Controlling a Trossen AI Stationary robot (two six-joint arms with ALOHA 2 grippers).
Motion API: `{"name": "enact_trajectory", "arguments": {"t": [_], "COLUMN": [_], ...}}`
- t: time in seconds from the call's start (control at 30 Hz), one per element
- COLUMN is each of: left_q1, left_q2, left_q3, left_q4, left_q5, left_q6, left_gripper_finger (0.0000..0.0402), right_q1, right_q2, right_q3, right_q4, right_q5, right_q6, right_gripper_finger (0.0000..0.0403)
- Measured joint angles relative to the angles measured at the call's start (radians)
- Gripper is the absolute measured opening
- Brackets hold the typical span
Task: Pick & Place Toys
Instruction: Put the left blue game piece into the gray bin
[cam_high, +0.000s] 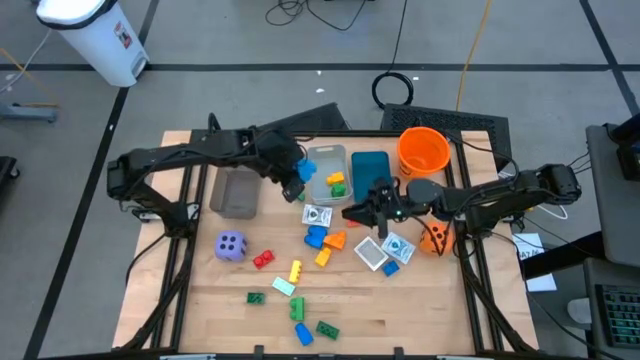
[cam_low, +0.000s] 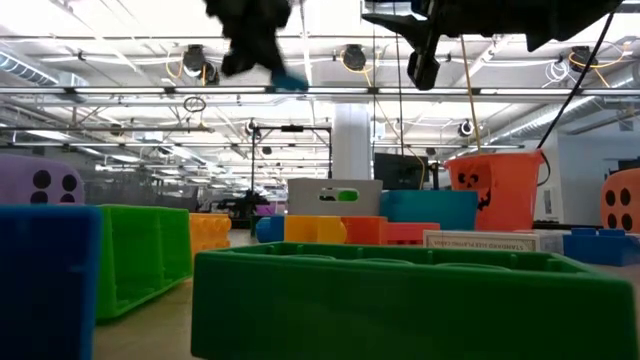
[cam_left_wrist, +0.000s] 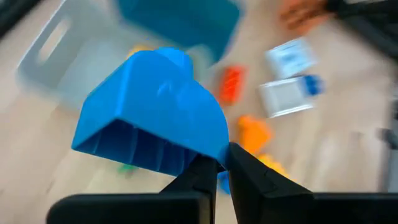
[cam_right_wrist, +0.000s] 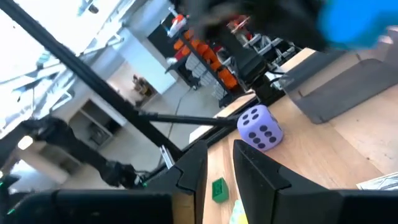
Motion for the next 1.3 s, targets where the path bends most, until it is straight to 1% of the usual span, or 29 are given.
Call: {"name": "enact_trajectory", "arguments": {"t": [0.1, 0.2, 0.3, 0.47, 0.6, 0.67, 0.73, 0.83, 1.03, 1.17, 1.3], "left_q1": [-0.048, -0.093, -0.13, -0.173, -0.185, -0.185, -0.185, -0.185, -0.185, -0.185, -0.187], "left_q2": [-0.001, 0.0, 0.0, 0.01, 0.017, 0.021, 0.033, 0.04, 0.064, 0.071, 0.081], "left_q3": [0.058, 0.088, 0.093, 0.093, 0.094, 0.094, 0.093, 0.093, 0.093, 0.093, 0.093], "left_q4": [0.02, 0.057, 0.103, 0.138, 0.195, 0.203, 0.219, 0.228, 0.251, 0.257, 0.271], "left_q5": [0.002, 0.003, 0.018, 0.022, 0.021, 0.022, 0.024, 0.049, 0.073, 0.079, 0.089], "left_q6": [0.041, 0.046, 0.042, 0.011, -0.007, -0.013, -0.014, -0.024, -0.025, -0.026, -0.026], "left_gripper_finger": [0.0032, 0.0033, 0.0033, 0.0034, 0.0034, 0.0034, 0.0035, 0.0035, 0.0035, 0.0035, 0.0035], "right_q1": [-0.027, -0.064, -0.097, -0.12, -0.122, -0.118, -0.115, -0.105, -0.105, -0.105, -0.105], "right_q2": [0.001, 0.001, 0.002, 0.017, 0.038, 0.055, 0.071, 0.088, 0.095, 0.094, 0.094], "right_q3": [0.0, 0.0, 0.0, 0.0, 0.0, 0.0, 0.0, 0.0, 0.001, 0.001, 0.001], "right_q4": [-0.001, 0.0, 0.03, 0.157, 0.177, 0.223, 0.279, 0.348, 0.35, 0.338, 0.322], "right_q5": [0.003, 0.004, 0.002, -0.004, -0.006, -0.012, -0.031, -0.029, -0.028, -0.027, -0.031], "right_q6": [0.046, 0.099, 0.132, 0.149, 0.161, 0.169, 0.172, 0.172, 0.172, 0.172, 0.172], "right_gripper_finger": [0.0089, 0.0115, 0.0151, 0.0208, 0.0237, 0.0246, 0.0251, 0.0253, 0.0246, 0.0233, 0.0203]}}
